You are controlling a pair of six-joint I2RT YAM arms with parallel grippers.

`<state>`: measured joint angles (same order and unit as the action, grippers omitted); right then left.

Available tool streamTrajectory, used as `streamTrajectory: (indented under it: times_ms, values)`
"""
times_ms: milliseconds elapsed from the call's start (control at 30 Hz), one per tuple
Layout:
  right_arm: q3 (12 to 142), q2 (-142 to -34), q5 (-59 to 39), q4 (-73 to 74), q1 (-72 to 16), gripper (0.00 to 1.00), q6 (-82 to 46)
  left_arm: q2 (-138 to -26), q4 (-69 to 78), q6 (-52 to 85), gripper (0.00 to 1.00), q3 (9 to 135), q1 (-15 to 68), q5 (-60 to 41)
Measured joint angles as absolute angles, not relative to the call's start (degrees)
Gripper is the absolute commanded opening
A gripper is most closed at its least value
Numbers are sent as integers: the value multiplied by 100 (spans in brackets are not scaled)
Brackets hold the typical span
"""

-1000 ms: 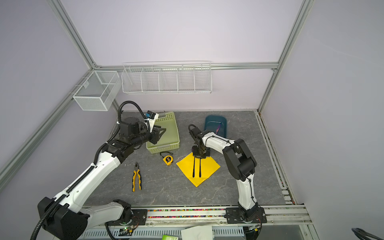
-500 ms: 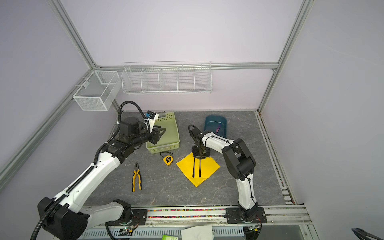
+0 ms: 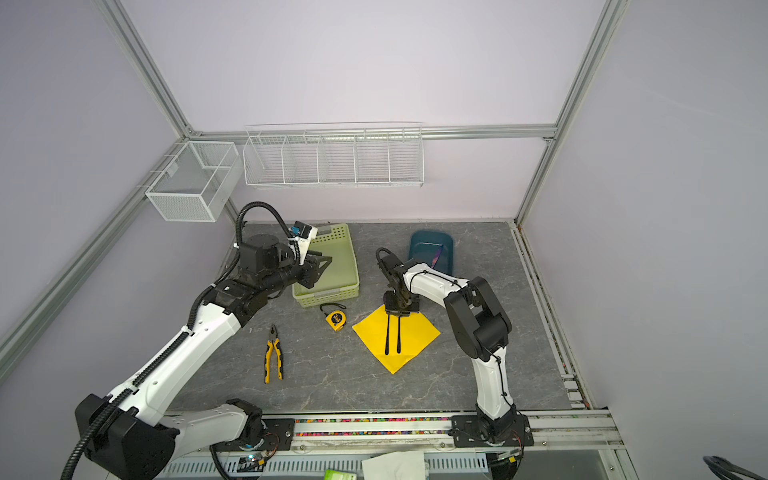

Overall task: Place the utensils on the paper napkin and roll it up
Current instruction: 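Lower the fork onto the napkin next to the spoon with the right gripper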

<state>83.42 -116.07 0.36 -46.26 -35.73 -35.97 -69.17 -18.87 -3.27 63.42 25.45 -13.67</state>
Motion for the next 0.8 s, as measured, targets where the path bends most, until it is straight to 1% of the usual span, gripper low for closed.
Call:
streamTrajectory:
  times_ms: [800]
  values:
    - [8344,-11607,-54,-4624,-3573,8,-3669,-6917,-1887,-329,36,6342,2545,-1330]
